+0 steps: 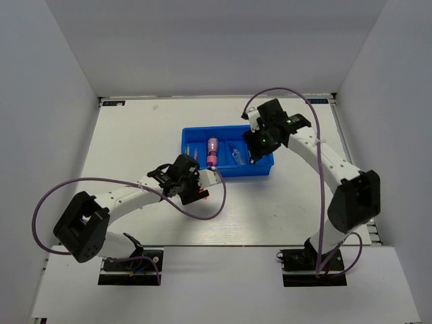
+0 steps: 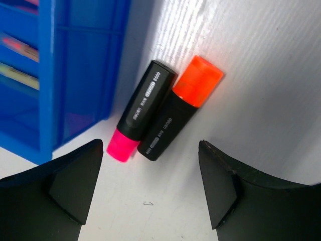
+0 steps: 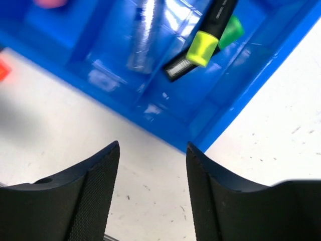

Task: Sort the stationery into containers
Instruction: Place the pen in the storage box, then pick up the pen from the center of the board.

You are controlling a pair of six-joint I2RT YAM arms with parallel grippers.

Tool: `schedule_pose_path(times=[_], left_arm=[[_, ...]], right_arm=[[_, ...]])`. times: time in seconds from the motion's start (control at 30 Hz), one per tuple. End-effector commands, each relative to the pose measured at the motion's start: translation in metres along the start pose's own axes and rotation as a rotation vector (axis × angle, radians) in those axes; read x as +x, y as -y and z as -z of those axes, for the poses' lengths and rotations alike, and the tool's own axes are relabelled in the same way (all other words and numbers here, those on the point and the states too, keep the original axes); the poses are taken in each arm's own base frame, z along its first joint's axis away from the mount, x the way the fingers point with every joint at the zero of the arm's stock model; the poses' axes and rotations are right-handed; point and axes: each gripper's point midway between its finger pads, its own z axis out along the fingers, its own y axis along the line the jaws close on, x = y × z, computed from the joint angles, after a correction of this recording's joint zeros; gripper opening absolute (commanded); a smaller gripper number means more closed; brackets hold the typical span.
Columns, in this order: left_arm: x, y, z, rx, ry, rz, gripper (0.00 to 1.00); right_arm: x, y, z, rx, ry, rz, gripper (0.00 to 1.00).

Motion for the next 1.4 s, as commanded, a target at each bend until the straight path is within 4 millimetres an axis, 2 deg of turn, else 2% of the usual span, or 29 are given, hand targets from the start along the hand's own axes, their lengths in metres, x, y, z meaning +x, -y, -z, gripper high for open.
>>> schedule_pose_path(times=[0.0, 0.13, 0.33, 0.7, 0.93, 1.03, 1.07, 1.2, 1.37], left_arm=[[-0.015, -0.01, 0.001, -0.011, 0.068, -0.027, 0.87], [-0.016, -0.01, -0.008, 0.004, 0.052, -0.03, 0.87], [-0.016, -0.007, -0.016, 0.038, 0.036, -0.019, 0.86], [-0.002, 0.008, -0.027, 0.083, -0.004, 0.01, 0.86], [0.006, 0.024, -0.026, 0.142, -0.022, 0.046, 0.78], [0.006, 0.031, -0.022, 0.156, -0.021, 0.052, 0.72], [0.007, 0.032, -0.021, 0.162, -0.025, 0.063, 0.67], [0.009, 0.037, -0.019, 0.176, -0.041, 0.065, 0.56], [0.011, 0.045, -0.017, 0.199, -0.056, 0.087, 0.5]], right_arm=[[-0.013, -0.018, 0.015, -0.117, 0.148, 0.055, 0.61], [-0.004, -0.024, 0.023, -0.151, 0.16, 0.034, 0.61], [0.007, -0.019, 0.027, -0.145, 0.169, 0.003, 0.61], [0.011, -0.018, 0.028, -0.183, 0.182, -0.043, 0.61], [0.013, -0.02, 0.031, -0.208, 0.191, -0.058, 0.61], [0.012, -0.02, 0.032, -0.214, 0.199, -0.059, 0.61], [0.013, -0.019, 0.032, -0.211, 0.199, -0.062, 0.61], [0.014, -0.022, 0.033, -0.223, 0.201, -0.061, 0.61], [0.012, -0.022, 0.037, -0.225, 0.218, -0.061, 0.61]])
